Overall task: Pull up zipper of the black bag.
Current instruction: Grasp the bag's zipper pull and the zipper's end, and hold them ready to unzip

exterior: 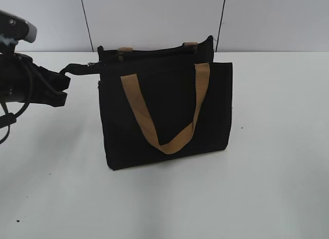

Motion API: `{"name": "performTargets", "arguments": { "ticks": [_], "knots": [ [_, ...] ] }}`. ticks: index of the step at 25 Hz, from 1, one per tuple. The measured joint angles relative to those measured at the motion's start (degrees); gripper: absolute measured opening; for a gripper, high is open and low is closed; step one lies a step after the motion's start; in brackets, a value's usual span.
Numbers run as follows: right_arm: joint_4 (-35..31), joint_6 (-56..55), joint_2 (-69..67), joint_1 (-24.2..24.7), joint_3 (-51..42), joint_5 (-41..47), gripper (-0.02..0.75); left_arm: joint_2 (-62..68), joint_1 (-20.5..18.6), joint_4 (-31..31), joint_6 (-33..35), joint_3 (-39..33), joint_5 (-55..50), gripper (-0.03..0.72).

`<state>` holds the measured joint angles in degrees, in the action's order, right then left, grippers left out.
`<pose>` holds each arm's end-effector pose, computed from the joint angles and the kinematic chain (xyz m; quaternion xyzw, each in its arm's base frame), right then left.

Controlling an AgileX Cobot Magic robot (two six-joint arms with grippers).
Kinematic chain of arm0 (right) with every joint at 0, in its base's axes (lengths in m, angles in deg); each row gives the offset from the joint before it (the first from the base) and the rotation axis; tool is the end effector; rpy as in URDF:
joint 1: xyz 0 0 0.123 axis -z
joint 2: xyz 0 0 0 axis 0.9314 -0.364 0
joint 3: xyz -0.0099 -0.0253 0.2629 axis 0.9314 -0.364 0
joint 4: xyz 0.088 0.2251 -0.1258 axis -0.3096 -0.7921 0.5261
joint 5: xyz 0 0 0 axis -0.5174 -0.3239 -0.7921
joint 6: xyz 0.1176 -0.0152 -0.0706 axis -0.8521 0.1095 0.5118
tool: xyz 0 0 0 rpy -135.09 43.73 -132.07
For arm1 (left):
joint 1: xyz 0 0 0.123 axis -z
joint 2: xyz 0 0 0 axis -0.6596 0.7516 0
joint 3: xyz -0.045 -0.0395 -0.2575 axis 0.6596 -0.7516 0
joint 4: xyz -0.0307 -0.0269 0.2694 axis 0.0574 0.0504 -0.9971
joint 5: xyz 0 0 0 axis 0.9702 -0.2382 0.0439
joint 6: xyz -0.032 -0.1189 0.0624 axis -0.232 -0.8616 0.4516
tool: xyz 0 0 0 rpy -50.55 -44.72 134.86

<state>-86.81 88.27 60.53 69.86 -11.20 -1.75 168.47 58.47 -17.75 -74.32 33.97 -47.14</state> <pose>0.1086 0.0356 0.2396 -0.0702 0.9069 0.1121 0.4000 0.3203 -0.1238 0.1544 0.2668 0.8329 -0.0930 0.4758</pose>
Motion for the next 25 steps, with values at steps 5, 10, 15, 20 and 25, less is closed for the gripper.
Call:
{"name": "performTargets", "arguments": {
  "ticks": [5,10,15,20,25],
  "knots": [
    [0.00,0.00,0.00,0.00,0.00,-0.07,0.524,1.42,0.00,-0.22,0.00,-0.24,3.00,0.040],
    [0.00,0.00,0.00,0.00,0.00,-0.07,0.524,3.84,0.00,-4.74,-3.51,-0.38,4.32,0.077],
    [0.00,0.00,0.00,0.00,0.00,-0.07,0.524,5.45,0.00,-10.23,-7.10,-0.38,6.34,0.319],
    [-0.06,0.00,0.00,0.00,0.00,-0.07,0.524,6.92,0.00,-10.66,-9.15,-0.38,5.78,0.491],
    [-0.06,0.00,0.00,0.00,0.00,-0.07,0.524,11.15,0.00,-13.60,-9.28,-0.38,8.39,0.508]
  ]
}}
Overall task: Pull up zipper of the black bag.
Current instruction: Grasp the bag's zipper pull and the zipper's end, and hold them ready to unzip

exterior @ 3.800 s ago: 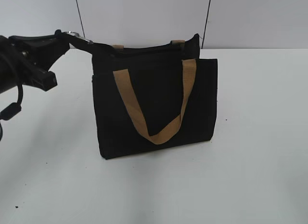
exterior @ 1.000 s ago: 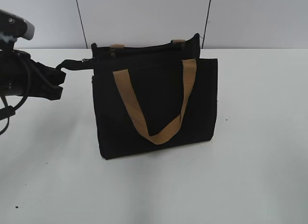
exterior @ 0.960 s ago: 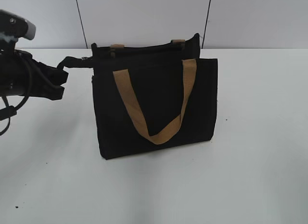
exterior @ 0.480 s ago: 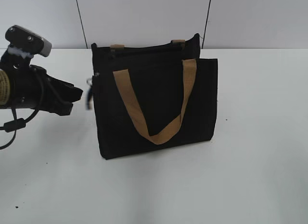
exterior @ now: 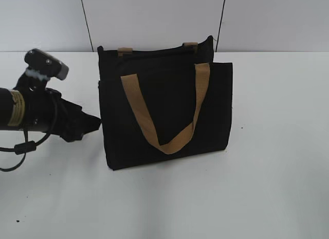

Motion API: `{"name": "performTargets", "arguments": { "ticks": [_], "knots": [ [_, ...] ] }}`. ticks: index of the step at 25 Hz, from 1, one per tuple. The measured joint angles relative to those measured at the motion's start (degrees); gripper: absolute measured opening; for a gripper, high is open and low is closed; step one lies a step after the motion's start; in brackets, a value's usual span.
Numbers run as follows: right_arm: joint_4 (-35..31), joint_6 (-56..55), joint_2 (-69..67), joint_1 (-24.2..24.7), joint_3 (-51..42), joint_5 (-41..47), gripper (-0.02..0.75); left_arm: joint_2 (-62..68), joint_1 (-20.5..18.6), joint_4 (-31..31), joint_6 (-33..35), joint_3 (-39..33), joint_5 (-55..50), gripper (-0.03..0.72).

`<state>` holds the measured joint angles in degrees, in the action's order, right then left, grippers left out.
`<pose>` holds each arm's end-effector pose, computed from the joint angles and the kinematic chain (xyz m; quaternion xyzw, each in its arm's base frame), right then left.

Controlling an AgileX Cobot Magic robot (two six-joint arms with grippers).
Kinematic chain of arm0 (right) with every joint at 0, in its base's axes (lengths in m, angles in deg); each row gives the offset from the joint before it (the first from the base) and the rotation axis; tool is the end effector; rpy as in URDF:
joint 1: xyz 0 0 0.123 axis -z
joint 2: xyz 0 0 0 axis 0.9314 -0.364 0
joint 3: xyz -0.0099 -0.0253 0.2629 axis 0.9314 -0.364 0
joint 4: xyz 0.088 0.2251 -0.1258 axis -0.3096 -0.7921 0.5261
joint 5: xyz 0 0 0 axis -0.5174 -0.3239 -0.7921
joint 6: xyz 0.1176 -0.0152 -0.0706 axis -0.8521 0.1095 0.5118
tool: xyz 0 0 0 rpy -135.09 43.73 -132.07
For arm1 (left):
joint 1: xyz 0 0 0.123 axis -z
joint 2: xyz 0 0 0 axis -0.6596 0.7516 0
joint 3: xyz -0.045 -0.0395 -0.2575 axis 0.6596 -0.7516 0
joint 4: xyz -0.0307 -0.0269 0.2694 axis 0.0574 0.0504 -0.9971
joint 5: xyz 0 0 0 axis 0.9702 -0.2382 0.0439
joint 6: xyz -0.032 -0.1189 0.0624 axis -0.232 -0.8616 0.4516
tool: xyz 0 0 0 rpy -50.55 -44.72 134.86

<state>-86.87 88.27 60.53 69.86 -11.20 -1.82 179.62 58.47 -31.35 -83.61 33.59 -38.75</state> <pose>0.1087 0.0357 0.2397 -0.0700 0.9066 0.1125 0.4006 0.3097 -0.1427 0.0912 0.3246 0.8468 -0.1538 0.3924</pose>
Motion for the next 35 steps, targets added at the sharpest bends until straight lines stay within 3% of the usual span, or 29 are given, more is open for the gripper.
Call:
{"name": "performTargets", "arguments": {
  "ticks": [6,11,14,22,30,35],
  "knots": [
    [0.00,0.00,0.00,0.00,0.00,0.00,0.524,7.81,0.00,-6.66,0.76,2.88,3.29,0.484],
    [0.00,0.00,0.00,0.00,0.00,0.00,0.524,12.22,0.00,-6.87,4.56,6.35,5.78,0.389],
    [0.00,0.00,0.00,0.00,0.00,0.00,0.524,13.20,0.00,-6.55,5.16,6.71,7.55,0.369],
    [0.00,0.00,0.00,0.00,0.00,0.00,0.524,13.18,-2.33,0.25,5.26,6.12,14.29,0.317],
    [-0.01,0.05,0.00,0.00,0.00,0.00,0.524,11.79,-6.63,1.05,5.34,0.73,22.65,0.317],
    [-0.07,0.05,0.00,0.00,0.00,0.00,0.524,11.84,-6.74,5.96,11.36,0.20,23.81,0.317]
  ]
}}
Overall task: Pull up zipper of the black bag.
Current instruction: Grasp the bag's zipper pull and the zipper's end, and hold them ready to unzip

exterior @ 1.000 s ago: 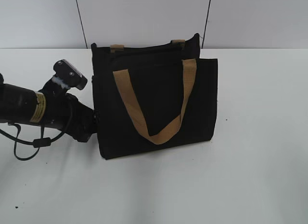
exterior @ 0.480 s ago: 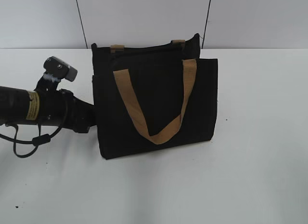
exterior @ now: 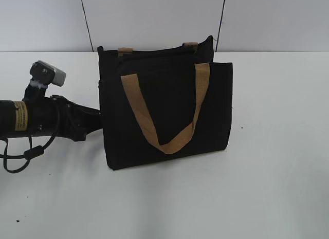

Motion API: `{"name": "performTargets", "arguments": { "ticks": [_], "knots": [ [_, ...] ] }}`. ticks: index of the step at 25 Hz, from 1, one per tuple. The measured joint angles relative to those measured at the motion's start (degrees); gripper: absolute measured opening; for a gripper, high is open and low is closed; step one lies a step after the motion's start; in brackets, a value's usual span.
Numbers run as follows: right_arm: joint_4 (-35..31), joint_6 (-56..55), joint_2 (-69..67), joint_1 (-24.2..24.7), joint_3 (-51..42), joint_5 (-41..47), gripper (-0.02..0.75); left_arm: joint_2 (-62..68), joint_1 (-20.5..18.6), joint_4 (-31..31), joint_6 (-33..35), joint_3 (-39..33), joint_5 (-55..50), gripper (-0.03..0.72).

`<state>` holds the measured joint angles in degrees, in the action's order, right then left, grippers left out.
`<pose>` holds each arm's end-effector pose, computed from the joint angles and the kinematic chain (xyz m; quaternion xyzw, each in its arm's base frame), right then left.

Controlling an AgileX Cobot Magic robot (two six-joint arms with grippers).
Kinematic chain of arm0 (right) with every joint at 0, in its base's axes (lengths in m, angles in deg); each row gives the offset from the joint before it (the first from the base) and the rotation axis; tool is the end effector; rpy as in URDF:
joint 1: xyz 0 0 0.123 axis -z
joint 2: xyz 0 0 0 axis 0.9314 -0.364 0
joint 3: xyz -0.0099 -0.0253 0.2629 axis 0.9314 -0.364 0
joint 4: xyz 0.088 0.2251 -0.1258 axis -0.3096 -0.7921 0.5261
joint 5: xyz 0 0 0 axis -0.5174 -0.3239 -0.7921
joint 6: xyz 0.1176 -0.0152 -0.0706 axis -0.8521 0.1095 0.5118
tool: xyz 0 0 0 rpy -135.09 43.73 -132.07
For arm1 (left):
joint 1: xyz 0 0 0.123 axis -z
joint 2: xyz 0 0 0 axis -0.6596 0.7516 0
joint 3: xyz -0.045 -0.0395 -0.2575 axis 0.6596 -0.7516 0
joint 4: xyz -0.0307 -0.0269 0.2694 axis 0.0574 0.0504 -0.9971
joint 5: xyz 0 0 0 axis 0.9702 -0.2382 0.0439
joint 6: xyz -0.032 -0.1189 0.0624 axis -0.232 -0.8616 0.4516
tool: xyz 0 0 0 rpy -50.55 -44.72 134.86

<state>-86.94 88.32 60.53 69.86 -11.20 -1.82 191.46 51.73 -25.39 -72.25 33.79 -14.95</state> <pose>0.1087 0.0358 0.2398 -0.0704 0.9065 0.1129 0.4007 0.3160 -0.1440 0.0634 0.3216 0.7979 -0.2747 0.4294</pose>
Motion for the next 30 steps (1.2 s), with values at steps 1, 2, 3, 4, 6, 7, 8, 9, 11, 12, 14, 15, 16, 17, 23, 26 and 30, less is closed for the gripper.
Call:
{"name": "performTargets", "arguments": {
  "ticks": [1,2,3,4,6,7,8,9,11,12,14,15,16,17,23,26,30],
  "knots": [
    [0.00,0.00,0.00,0.00,0.00,0.00,0.524,0.11,-0.05,2.09,1.97,0.00,0.35,0.317],
    [0.00,0.00,0.00,0.00,0.00,0.00,0.524,0.29,-0.07,3.39,3.46,0.00,0.84,0.317],
    [0.00,0.00,0.00,0.00,0.00,0.00,0.524,0.59,-0.12,4.38,5.21,0.00,1.87,0.317],
    [0.00,0.00,0.00,0.00,0.00,0.00,0.524,1.16,-0.12,5.00,7.03,0.00,2.87,0.317],
    [0.00,0.00,0.00,0.00,0.00,0.00,0.524,2.34,-0.12,5.44,9.94,0.00,4.78,0.317],
    [0.00,0.00,0.00,0.00,0.00,0.00,0.524,2.96,-0.12,5.49,10.94,0.00,5.16,0.317],
    [0.00,0.00,0.00,0.00,0.00,0.00,0.524,3.55,-0.12,5.55,11.82,0.00,5.58,0.317],
    [0.00,0.00,-0.05,0.00,0.00,0.00,0.524,4.14,-0.12,5.55,12.40,0.00,5.83,0.317],
    [0.00,0.00,-0.04,0.00,0.00,0.00,0.524,5.12,-0.12,5.67,13.93,0.00,6.75,0.317],
    [0.00,0.00,-0.04,0.00,0.00,0.00,0.524,5.58,-0.12,5.67,14.75,0.00,7.68,0.317],
    [0.00,0.00,-0.04,0.00,0.00,0.00,0.524,6.37,-0.12,5.86,15.91,0.27,9.49,0.317],
    [0.00,0.00,-0.04,0.00,0.00,0.00,0.524,6.75,-0.12,6.27,16.33,0.63,9.83,0.317],
    [0.00,0.00,-0.04,0.00,0.00,0.00,0.524,7.06,-0.12,6.78,16.53,1.24,10.06,0.317],
    [0.00,0.00,-0.04,0.00,0.00,0.00,0.524,7.37,-0.12,7.06,16.68,1.89,10.06,0.317],
    [0.00,0.00,-0.06,0.00,0.00,0.00,0.524,8.51,-0.12,7.53,16.92,4.04,10.47,0.317],
    [0.00,0.00,-0.06,0.00,0.00,0.00,0.524,9.25,-0.12,7.00,17.00,4.36,10.59,0.312],
    [0.00,0.00,-0.06,0.00,0.00,0.00,0.524,9.40,-0.12,6.14,17.07,4.36,10.59,0.283]
  ]
}}
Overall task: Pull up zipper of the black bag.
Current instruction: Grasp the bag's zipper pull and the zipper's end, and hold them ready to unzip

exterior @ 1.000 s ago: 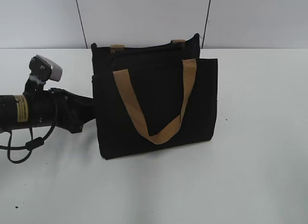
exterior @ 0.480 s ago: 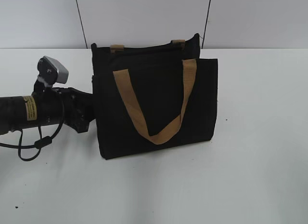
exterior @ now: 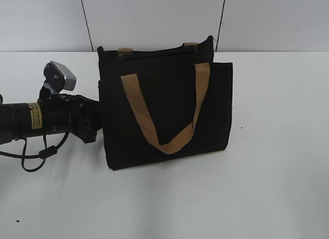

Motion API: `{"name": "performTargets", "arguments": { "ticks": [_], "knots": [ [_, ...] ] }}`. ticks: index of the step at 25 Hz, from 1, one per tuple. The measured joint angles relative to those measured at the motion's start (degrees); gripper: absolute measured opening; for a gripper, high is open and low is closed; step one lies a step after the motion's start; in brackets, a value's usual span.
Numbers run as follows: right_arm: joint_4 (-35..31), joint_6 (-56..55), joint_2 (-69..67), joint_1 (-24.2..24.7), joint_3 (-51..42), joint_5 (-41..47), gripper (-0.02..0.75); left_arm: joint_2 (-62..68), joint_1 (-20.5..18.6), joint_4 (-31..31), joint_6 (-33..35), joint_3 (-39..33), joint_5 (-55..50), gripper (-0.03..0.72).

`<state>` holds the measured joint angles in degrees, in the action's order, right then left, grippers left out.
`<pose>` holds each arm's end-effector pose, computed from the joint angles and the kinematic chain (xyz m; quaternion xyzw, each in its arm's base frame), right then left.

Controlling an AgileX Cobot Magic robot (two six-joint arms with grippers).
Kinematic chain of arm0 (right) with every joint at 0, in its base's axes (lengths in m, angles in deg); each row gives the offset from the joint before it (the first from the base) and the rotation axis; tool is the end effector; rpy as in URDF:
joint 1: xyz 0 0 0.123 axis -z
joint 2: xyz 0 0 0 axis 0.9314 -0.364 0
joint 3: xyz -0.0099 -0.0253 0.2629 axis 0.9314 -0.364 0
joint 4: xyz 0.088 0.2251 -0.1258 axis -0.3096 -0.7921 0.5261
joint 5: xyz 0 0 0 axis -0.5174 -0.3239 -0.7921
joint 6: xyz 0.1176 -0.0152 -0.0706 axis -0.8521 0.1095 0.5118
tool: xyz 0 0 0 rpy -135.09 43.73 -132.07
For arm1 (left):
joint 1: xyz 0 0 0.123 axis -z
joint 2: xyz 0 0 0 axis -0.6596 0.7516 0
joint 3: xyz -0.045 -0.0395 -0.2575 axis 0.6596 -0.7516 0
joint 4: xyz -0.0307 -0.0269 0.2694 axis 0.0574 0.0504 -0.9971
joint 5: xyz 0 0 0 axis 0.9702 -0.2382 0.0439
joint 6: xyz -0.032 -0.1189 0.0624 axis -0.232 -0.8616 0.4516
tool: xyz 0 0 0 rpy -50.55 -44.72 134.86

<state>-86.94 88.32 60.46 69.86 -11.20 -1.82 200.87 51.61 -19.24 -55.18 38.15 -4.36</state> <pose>0.1088 0.0358 0.2397 -0.0703 0.9067 0.1130 0.4001 0.3350 -0.1546 0.0483 0.3760 0.7317 -0.2718 0.4993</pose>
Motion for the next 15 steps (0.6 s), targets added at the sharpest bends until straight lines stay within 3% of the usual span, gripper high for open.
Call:
{"name": "performTargets", "arguments": {
  "ticks": [4,8,15],
  "knots": [
    [-0.01,0.00,0.00,0.00,0.00,0.00,0.524,0.00,0.00,0.06,0.00,0.00,0.00,0.213],
    [-0.01,0.00,0.00,0.00,0.00,0.00,0.524,0.00,0.00,1.29,-0.06,0.00,-0.06,0.041],
    [-0.01,0.00,0.00,0.00,0.00,0.00,0.524,-9.99,0.00,2.06,-0.06,0.00,-10.99,0.035]
  ]
}}
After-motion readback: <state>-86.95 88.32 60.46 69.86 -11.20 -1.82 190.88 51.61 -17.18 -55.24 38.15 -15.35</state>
